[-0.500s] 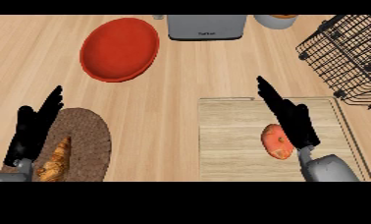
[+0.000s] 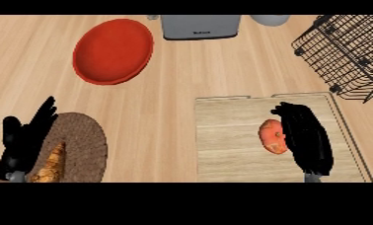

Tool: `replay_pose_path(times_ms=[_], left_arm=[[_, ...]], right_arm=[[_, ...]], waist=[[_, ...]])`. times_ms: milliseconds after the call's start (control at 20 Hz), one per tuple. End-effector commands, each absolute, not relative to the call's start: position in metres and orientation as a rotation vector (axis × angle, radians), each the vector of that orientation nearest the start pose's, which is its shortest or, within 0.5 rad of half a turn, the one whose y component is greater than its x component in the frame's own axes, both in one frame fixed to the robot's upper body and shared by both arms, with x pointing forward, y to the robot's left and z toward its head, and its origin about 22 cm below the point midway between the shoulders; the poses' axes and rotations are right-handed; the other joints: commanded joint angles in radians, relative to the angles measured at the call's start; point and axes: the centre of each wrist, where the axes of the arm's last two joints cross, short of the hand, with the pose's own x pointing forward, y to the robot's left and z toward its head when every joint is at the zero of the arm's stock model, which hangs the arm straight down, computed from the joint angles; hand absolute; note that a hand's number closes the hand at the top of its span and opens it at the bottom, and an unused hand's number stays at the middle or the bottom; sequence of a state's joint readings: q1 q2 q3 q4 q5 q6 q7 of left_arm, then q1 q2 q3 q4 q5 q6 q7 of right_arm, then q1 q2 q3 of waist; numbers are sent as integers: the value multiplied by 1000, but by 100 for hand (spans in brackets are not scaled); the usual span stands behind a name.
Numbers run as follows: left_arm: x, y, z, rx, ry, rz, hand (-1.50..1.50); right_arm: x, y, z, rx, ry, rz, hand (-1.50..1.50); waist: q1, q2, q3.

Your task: Pick the squash from the tray and place it in the tiered basket

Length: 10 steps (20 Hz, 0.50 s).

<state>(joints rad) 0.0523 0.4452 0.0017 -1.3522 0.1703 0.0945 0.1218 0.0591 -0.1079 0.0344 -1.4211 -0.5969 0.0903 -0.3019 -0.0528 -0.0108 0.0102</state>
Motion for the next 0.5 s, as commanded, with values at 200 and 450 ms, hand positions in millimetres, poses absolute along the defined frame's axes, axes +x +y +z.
replay_pose_path(times_ms=[200,450], left_arm=[[214,353,-25,286,-1185,-63,0],[218,351,-24,275,-1189,-73,0]], right_arm=[[149,-326,-76,-298,-1475,-68,-150],[143,-355,-48,-438,-1297,208,-150]], waist=[[40,13,-17],[44,11,-16]])
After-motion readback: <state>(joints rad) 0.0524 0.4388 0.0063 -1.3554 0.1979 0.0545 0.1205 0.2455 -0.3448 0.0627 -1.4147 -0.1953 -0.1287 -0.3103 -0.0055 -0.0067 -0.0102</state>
